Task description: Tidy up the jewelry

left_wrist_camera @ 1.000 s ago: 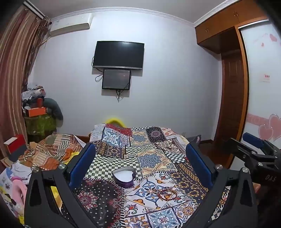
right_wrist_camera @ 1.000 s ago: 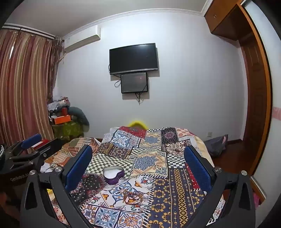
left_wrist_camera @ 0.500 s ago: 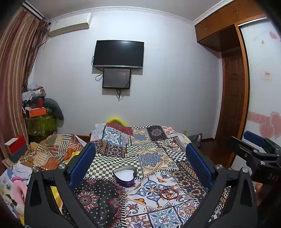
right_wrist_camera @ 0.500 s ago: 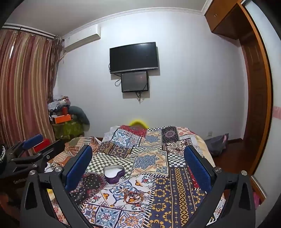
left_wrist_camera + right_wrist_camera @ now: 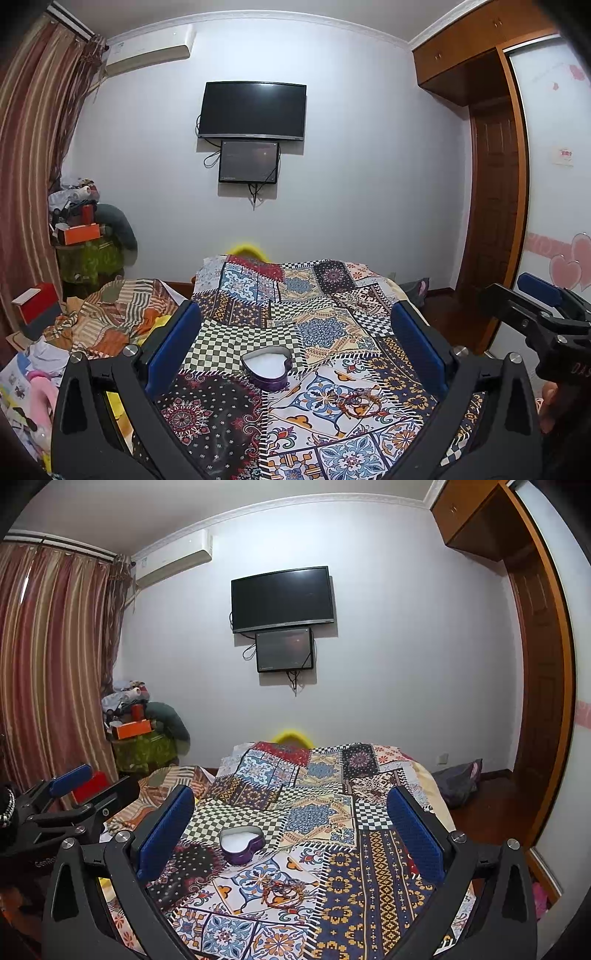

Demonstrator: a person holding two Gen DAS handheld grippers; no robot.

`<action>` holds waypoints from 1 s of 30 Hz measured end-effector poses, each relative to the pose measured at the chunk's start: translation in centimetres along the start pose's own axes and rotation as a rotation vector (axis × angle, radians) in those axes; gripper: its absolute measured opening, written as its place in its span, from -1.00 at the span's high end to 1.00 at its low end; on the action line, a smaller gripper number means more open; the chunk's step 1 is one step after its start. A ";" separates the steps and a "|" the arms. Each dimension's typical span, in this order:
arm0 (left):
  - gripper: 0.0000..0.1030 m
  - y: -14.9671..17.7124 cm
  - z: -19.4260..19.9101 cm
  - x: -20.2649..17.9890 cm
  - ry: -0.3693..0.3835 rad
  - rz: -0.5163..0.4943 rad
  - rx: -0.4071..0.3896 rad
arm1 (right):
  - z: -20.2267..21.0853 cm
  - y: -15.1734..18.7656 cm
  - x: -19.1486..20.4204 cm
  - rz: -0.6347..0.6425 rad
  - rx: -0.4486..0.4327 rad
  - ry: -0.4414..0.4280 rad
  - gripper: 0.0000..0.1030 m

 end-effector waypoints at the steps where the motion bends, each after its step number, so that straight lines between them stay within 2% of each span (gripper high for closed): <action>1: -1.00 0.0 0.0 0.0 0.000 0.000 0.000 | 0.0 0.0 0.0 0.000 0.001 0.000 -1.00; 30: -1.00 0.0 0.1 -0.5 -0.012 -0.018 0.000 | -0.2 0.1 -0.3 -0.008 0.010 -0.003 -1.00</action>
Point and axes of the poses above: each gripper's, at about its wrist camera, not at the fingertips, and z roughly against the way its jaws point, x to its left, y to its underside, the point moved 4 cm from there along -z, roughly the way its jaws point, and after that the axes turned 9 degrees about x, right-handed, at the moved point
